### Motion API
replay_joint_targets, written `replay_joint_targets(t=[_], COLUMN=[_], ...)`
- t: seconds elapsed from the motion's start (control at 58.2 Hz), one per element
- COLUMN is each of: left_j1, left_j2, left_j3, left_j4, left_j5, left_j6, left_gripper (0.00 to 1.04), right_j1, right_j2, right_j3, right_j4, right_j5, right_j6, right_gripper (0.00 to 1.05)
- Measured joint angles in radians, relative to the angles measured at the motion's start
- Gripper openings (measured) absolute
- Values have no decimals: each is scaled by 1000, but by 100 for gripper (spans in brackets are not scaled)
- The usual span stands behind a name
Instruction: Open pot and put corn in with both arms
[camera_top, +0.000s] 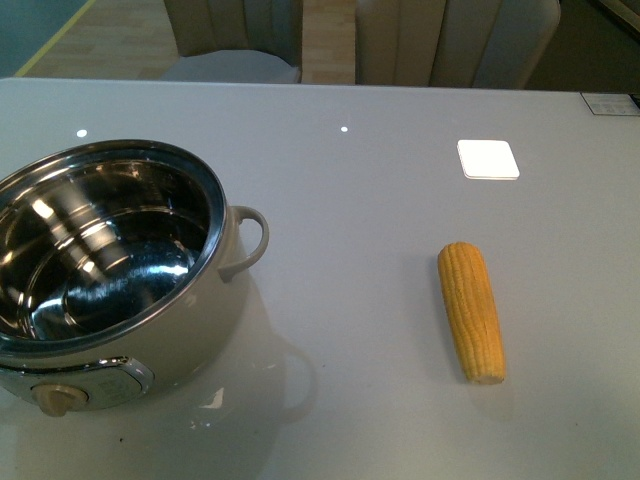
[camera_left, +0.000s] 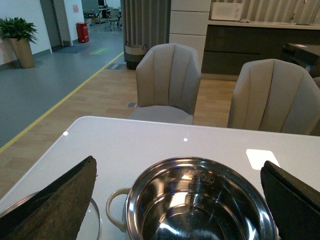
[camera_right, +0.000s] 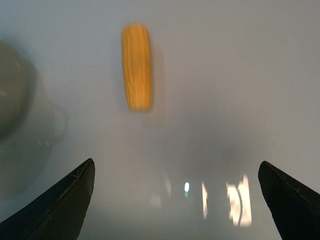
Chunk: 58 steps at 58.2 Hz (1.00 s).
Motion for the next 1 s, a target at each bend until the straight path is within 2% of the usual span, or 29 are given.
replay_joint_targets(t=[0.258, 0.361, 0.567, 0.824, 0.996], left_j1=[0, 0, 0, 0, 0], left_j2=[0, 0, 0, 0, 0], left_j3=[0, 0, 0, 0, 0], left_j4=[0, 0, 0, 0, 0], left_j5=[0, 0, 0, 0, 0], left_j6=[0, 0, 0, 0, 0], left_gripper=[98, 98, 98, 98, 98], right_j1=[125, 195, 264, 304, 307], right_j2=[162, 334, 741, 1175, 1352], right_j3=[-1, -1, 68, 185, 249], right_j4=[142, 305, 609, 890, 940], right_j5=[106, 129, 192, 182, 196], right_j6=[64, 75, 90, 74, 35], right_gripper=[96, 96, 96, 96, 96])
